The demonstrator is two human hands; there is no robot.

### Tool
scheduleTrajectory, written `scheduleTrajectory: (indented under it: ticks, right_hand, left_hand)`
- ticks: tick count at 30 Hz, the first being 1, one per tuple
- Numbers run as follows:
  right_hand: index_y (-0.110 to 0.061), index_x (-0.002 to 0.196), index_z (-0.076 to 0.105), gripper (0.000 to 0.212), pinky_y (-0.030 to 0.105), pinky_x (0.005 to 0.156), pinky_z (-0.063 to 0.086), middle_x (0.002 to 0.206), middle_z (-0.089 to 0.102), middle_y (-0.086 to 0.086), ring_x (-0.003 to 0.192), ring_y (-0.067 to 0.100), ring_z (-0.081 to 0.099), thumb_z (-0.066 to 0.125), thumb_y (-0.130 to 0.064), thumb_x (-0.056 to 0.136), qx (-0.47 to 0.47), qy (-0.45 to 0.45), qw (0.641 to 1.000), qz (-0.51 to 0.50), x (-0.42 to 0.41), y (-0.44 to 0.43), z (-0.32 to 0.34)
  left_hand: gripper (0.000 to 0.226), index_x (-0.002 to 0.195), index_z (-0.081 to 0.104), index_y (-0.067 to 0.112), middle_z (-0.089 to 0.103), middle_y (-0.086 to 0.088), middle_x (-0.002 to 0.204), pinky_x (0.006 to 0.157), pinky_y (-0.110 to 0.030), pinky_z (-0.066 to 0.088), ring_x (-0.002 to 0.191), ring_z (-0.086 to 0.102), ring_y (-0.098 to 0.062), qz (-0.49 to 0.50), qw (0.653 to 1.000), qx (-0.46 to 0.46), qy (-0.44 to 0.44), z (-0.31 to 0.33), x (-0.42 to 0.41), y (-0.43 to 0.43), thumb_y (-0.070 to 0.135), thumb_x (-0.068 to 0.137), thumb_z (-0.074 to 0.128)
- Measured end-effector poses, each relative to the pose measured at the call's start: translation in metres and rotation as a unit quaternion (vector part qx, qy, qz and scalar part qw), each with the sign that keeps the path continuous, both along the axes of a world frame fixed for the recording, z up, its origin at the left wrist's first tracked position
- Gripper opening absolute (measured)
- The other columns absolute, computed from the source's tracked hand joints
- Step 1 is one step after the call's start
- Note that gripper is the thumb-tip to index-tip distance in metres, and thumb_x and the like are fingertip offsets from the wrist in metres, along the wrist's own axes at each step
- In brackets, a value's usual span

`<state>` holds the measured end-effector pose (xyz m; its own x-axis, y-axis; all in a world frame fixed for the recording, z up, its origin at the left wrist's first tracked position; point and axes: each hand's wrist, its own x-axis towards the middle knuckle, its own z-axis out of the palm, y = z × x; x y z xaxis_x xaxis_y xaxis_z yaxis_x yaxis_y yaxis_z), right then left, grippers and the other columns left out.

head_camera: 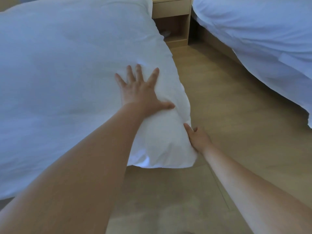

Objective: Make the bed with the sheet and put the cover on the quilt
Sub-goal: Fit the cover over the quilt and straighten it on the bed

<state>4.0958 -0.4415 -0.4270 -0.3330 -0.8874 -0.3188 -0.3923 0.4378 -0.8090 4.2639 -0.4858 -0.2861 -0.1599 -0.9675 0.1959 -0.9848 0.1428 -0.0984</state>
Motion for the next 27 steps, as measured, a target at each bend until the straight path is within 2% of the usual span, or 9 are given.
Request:
scheduleTrajectory:
  ticks: [4,7,9,12,15,17,19,23,27]
  right_hand:
    - [-0.010,0.133,0.041,0.046,0.038,0.103,0.029,0.136,0.041,0.013,0.129,0.030,0.033,0.052,-0.026,0.092,-0.156,0.070,0.983,-0.063,0.022,0.020,0.031]
    - [-0.017,0.141,0.035,0.061,0.036,0.111,0.019,0.146,0.033,0.002,0.136,0.019,0.024,0.044,-0.045,0.087,-0.314,0.095,0.943,0.062,0.058,0.042,0.076]
    - [-0.026,0.146,0.026,0.072,0.038,0.113,0.007,0.156,0.017,-0.003,0.144,0.015,0.008,0.033,-0.059,0.083,-0.308,0.187,0.906,0.222,0.090,0.044,0.098]
    - [-0.035,0.149,0.015,0.063,0.052,0.112,-0.008,0.159,-0.007,-0.010,0.145,0.015,-0.015,0.035,-0.057,0.093,-0.251,0.317,0.841,0.361,0.139,0.030,0.120]
    - [-0.036,0.150,0.007,0.064,0.058,0.110,-0.011,0.159,-0.011,-0.011,0.145,0.017,-0.017,0.032,-0.057,0.094,-0.254,0.367,0.809,0.382,0.174,0.017,0.128]
    - [-0.034,0.150,0.003,0.065,0.057,0.110,-0.011,0.159,-0.012,-0.009,0.145,0.017,-0.017,0.029,-0.056,0.095,-0.262,0.399,0.785,0.394,0.192,0.014,0.126]
    - [-0.033,0.150,-0.002,0.066,0.057,0.110,-0.011,0.158,-0.014,-0.009,0.145,0.018,-0.018,0.026,-0.056,0.095,-0.266,0.421,0.775,0.391,0.203,0.013,0.122]
    - [-0.035,0.150,-0.008,0.069,0.055,0.110,-0.013,0.158,-0.017,-0.009,0.144,0.017,-0.020,0.015,-0.063,0.091,-0.260,0.437,0.774,0.377,0.210,0.011,0.117]
    - [-0.030,0.150,-0.008,0.086,0.054,0.110,-0.014,0.158,-0.017,-0.007,0.144,0.017,-0.020,0.000,-0.066,0.073,-0.262,0.443,0.767,0.383,0.222,0.019,0.115]
  left_hand:
    - [0.084,0.149,0.015,0.034,0.008,-0.001,0.159,0.115,-0.050,-0.004,0.146,0.001,-0.022,-0.054,0.997,-0.011,0.054,0.002,0.009,0.025,0.070,0.079,0.047]
    - [0.063,0.141,0.040,0.023,0.034,0.001,0.151,0.116,-0.046,0.002,0.142,0.024,-0.016,-0.108,0.982,-0.085,0.127,-0.014,0.047,0.072,0.055,0.086,0.044]
    - [0.064,0.130,0.054,0.015,0.051,-0.003,0.139,0.114,-0.048,0.009,0.133,0.041,-0.021,-0.050,0.963,-0.178,0.195,-0.033,0.085,0.102,0.054,0.082,0.041]
    - [0.078,0.146,0.030,0.016,0.028,-0.005,0.153,0.115,-0.040,-0.001,0.143,0.019,-0.022,0.200,0.898,-0.217,0.327,-0.054,0.142,0.123,0.056,0.083,0.051]
    - [0.096,0.150,0.011,0.013,0.010,-0.010,0.157,0.116,-0.043,0.015,0.143,0.018,-0.028,0.437,0.642,-0.125,0.617,-0.064,0.190,0.123,0.067,0.082,0.050]
    - [0.089,0.145,0.033,0.021,0.038,-0.009,0.148,0.106,-0.048,0.037,0.128,0.047,-0.030,0.354,0.407,-0.054,0.841,-0.070,0.221,0.116,0.078,0.077,0.040]
    - [0.072,0.129,0.053,0.023,0.062,-0.006,0.125,0.092,-0.054,0.048,0.110,0.062,-0.029,0.255,0.271,-0.096,0.923,-0.065,0.238,0.106,0.075,0.081,0.040]
    - [0.035,0.111,0.058,0.020,0.066,-0.003,0.116,0.079,-0.035,0.056,0.096,0.067,-0.019,0.243,0.241,-0.265,0.902,-0.053,0.244,0.132,0.049,0.096,0.043]
    - [0.036,0.117,0.055,0.017,0.064,-0.001,0.116,0.086,-0.033,0.050,0.090,0.063,-0.013,0.335,0.327,-0.210,0.858,-0.100,0.244,0.166,0.044,0.094,0.051]
